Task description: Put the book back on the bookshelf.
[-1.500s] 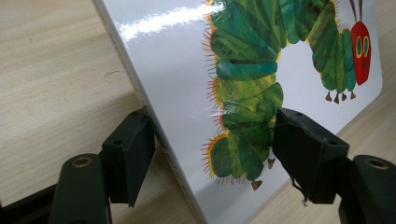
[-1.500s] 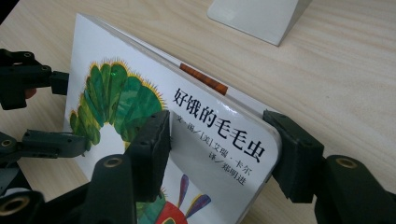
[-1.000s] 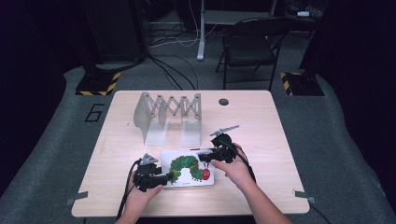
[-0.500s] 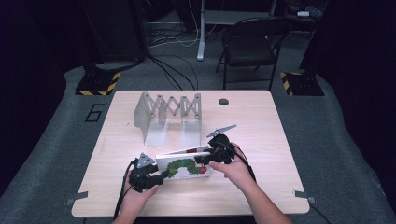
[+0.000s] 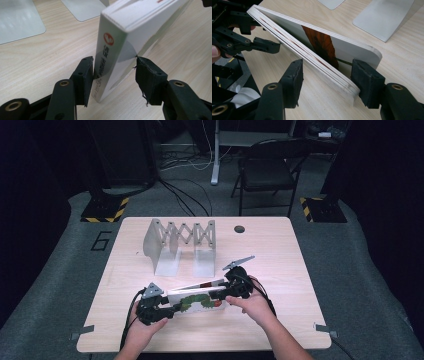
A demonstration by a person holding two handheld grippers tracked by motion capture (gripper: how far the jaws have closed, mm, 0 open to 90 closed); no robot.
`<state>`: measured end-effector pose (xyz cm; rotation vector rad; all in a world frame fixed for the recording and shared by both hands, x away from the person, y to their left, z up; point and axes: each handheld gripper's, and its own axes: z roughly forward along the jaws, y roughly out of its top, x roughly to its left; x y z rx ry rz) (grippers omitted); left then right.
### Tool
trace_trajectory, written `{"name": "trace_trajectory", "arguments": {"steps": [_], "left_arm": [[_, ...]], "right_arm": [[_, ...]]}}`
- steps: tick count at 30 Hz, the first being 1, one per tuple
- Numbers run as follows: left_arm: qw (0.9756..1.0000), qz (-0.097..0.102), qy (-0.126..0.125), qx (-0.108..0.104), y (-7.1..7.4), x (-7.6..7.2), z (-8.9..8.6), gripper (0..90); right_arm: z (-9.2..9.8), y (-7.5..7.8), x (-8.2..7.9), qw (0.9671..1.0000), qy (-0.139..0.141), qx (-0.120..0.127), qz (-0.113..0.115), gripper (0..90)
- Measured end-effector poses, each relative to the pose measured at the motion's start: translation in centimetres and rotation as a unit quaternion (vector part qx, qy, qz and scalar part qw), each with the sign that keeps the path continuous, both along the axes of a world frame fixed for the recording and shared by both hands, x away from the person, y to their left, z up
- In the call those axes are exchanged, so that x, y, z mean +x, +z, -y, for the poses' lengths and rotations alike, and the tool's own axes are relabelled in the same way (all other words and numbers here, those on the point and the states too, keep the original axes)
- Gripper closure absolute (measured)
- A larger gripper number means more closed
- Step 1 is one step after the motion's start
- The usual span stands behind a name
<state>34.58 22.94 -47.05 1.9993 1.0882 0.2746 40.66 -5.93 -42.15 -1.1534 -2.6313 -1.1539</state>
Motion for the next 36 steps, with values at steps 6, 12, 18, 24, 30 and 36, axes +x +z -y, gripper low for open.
{"name": "trace_trajectory", "arguments": {"steps": [6,12,18,24,30,36], "left_arm": [[0.9996,-0.005,-0.021,0.02,0.5,0.3,0.4,48.2],[0.9993,0.022,-0.028,0.015,0.3,0.6,1.3,39.1],[0.9984,0.026,-0.048,0.016,0.1,1.1,1.8,36.6],[0.9988,0.01,-0.048,0.005,0.4,1.2,1.8,40.1],[0.9977,0.027,-0.059,0.017,0.5,0.3,1.9,49.0],[0.9962,0.033,-0.077,0.024,0.9,-0.6,2.4,58.3]], "right_arm": [[0.3,-0.3,-0.3,1.0,-0.008,0.0,0.005,41.9],[0.3,-0.5,-0.5,0.9999,-0.016,0.001,-0.004,41.9],[0.3,-0.7,-0.5,1.0,-0.007,-0.005,0.001,41.4],[0.4,-0.8,-0.5,0.9999,-0.014,-0.007,0.004,40.8],[1.3,-0.7,-0.2,0.9995,-0.032,-0.002,0.006,37.7],[1.4,-1.0,0.0,0.9991,-0.036,-0.01,0.02,32.9]]}}
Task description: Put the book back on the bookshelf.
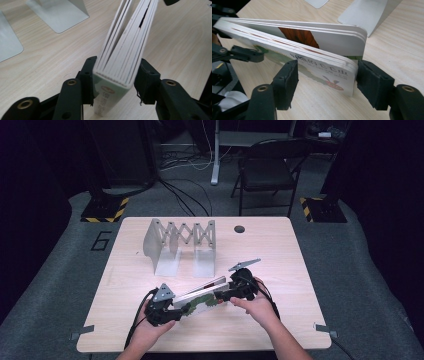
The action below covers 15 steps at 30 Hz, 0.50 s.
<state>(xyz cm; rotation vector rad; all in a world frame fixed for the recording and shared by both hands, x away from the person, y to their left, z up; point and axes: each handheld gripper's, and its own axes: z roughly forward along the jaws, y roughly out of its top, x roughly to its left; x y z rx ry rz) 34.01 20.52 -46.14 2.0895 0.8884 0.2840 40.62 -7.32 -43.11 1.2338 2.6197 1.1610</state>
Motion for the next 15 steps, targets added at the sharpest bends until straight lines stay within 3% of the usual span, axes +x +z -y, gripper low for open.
{"name": "trace_trajectory", "arguments": {"steps": [2,4,10,13,15], "left_arm": [[0.9999,0.001,-0.009,-0.01,0.18,-0.16,0.13,62.2],[0.9997,0.01,-0.02,-0.003,0.43,-0.33,0.33,65.3],[0.9992,0.017,-0.035,-0.006,0.69,-0.69,0.71,72.7],[0.999,0.021,-0.04,0.002,0.84,-0.85,0.96,74.1],[0.9987,0.025,-0.043,0.007,0.84,-0.88,1.0,74.1]], "right_arm": [[0.1,-0.01,0.06,0.9999,-0.005,-0.01,0.004,32.8],[0.23,-0.07,0.15,0.9999,-0.011,-0.012,0.003,32.5],[0.55,-0.21,0.39,0.9997,-0.021,-0.002,0.006,32.9],[0.6,-0.28,0.46,0.9997,-0.019,0.014,-0.009,35.4],[0.52,-0.36,0.45,0.9997,-0.021,0.009,-0.002,35.5]]}}
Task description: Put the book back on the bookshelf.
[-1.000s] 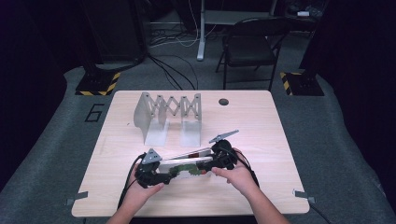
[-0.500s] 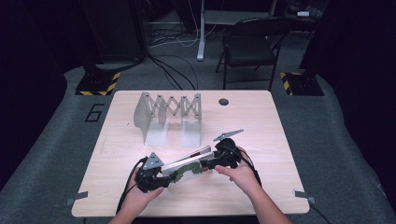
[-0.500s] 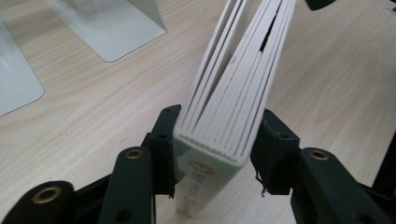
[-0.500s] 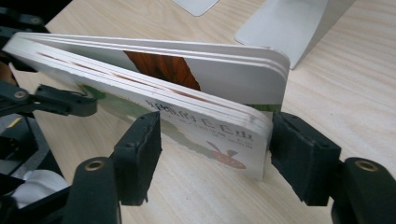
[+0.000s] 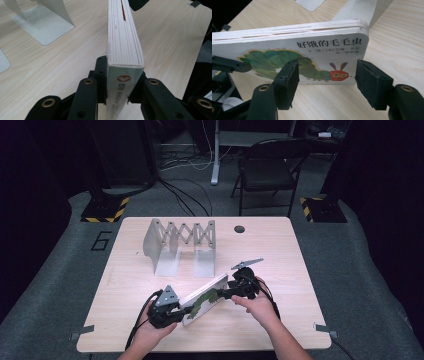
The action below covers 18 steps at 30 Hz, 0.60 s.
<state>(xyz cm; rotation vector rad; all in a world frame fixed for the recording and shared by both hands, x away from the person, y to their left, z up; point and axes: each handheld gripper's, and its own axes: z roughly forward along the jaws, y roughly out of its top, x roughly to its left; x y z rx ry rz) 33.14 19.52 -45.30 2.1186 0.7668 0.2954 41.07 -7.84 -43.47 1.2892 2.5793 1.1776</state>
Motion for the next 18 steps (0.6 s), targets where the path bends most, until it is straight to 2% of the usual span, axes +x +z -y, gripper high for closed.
{"name": "trace_trajectory", "arguments": {"steps": [4,9,13,15,18], "left_arm": [[0.9999,-0.001,-0.011,0.01,0.1,0.0,-0.1,74.1],[0.9984,-0.002,-0.038,0.043,0.5,0.1,-0.8,74.1],[0.9973,-0.01,-0.052,0.051,0.8,0.1,-1.6,74.0],[0.9971,-0.008,-0.054,0.053,0.9,0.1,-2.0,74.0],[0.9958,-0.014,-0.06,0.067,1.0,0.2,-2.5,73.7]], "right_arm": [[0.1,0.0,0.1,1.0,-0.001,0.002,-0.002,35.6],[0.3,0.0,0.1,1.0,-0.006,0.005,-0.001,35.7],[0.4,0.0,0.1,1.0,-0.006,0.006,-0.003,35.6],[0.4,0.0,0.1,1.0,-0.006,0.005,-0.001,35.6],[0.2,0.0,0.1,0.9999,-0.008,0.008,-0.002,35.6]]}}
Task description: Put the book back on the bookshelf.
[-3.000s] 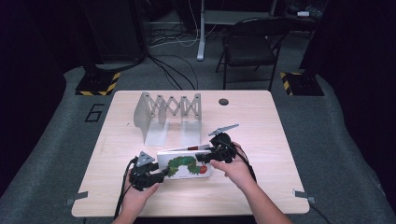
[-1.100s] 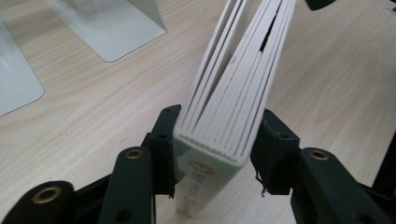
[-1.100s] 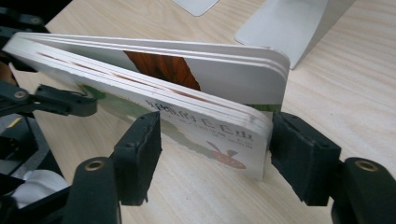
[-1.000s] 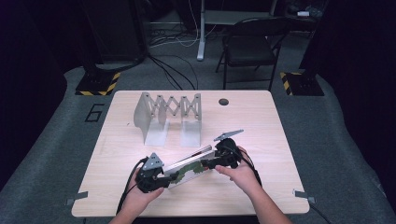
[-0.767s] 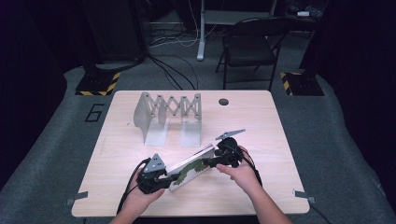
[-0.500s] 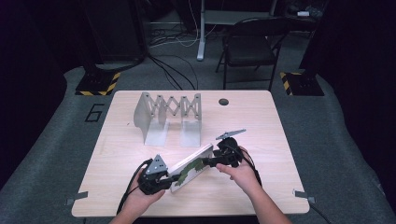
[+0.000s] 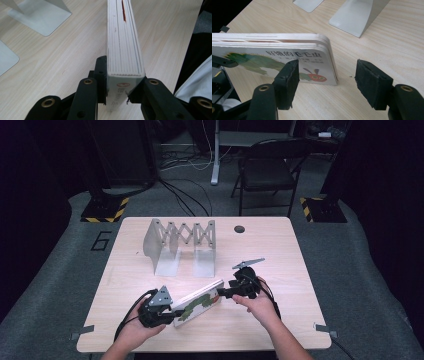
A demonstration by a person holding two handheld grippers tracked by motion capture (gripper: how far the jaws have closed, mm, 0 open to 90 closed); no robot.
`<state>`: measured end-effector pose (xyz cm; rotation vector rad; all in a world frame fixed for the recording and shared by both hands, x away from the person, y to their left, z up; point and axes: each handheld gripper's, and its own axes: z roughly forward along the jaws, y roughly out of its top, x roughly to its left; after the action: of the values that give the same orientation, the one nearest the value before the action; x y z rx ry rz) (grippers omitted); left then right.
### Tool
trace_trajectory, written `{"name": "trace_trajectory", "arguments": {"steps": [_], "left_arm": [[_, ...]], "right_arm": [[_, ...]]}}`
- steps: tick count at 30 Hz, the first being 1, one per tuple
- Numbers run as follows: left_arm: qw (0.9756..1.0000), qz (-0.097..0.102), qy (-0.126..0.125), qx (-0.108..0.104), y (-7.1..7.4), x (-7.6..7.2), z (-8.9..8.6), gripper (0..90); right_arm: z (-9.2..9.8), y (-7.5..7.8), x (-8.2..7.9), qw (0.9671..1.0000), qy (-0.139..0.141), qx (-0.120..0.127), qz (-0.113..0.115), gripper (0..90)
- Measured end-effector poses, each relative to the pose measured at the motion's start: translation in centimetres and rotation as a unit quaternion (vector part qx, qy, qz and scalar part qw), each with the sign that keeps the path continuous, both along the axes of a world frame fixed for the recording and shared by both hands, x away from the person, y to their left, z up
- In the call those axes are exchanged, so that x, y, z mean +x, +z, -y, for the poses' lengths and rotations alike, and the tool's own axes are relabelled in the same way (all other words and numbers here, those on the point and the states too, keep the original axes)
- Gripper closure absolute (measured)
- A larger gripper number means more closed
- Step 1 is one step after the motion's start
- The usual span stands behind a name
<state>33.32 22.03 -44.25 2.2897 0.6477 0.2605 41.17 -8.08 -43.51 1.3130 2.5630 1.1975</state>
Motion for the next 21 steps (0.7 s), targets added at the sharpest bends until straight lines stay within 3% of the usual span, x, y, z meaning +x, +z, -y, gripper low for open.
{"name": "trace_trajectory", "arguments": {"steps": [4,8,12,16,21], "left_arm": [[0.9998,-0.008,0.001,0.017,-0.39,0.01,-0.1,72.7],[0.9998,-0.012,0.004,0.013,-0.42,0.09,-0.13,71.9],[0.9997,-0.014,0.018,-0.01,-0.39,0.26,-0.16,65.7],[0.9993,-0.016,0.031,-0.015,-0.36,0.43,-0.02,60.8],[0.9995,-0.019,0.024,-0.01,0.12,0.61,0.68,60.2]], "right_arm": [[-0.08,-0.04,0.01,1.0,0.006,-0.007,0.001,35.6],[-0.18,-0.04,-0.04,0.9999,0.009,-0.009,-0.001,35.5],[-0.13,-0.05,0.0,1.0,0.006,-0.004,-0.001,35.6],[-0.09,-0.04,0.01,1.0,0.006,-0.005,-0.001,35.6],[-0.19,0.01,-0.04,0.9999,0.01,-0.007,-0.003,35.6]]}}
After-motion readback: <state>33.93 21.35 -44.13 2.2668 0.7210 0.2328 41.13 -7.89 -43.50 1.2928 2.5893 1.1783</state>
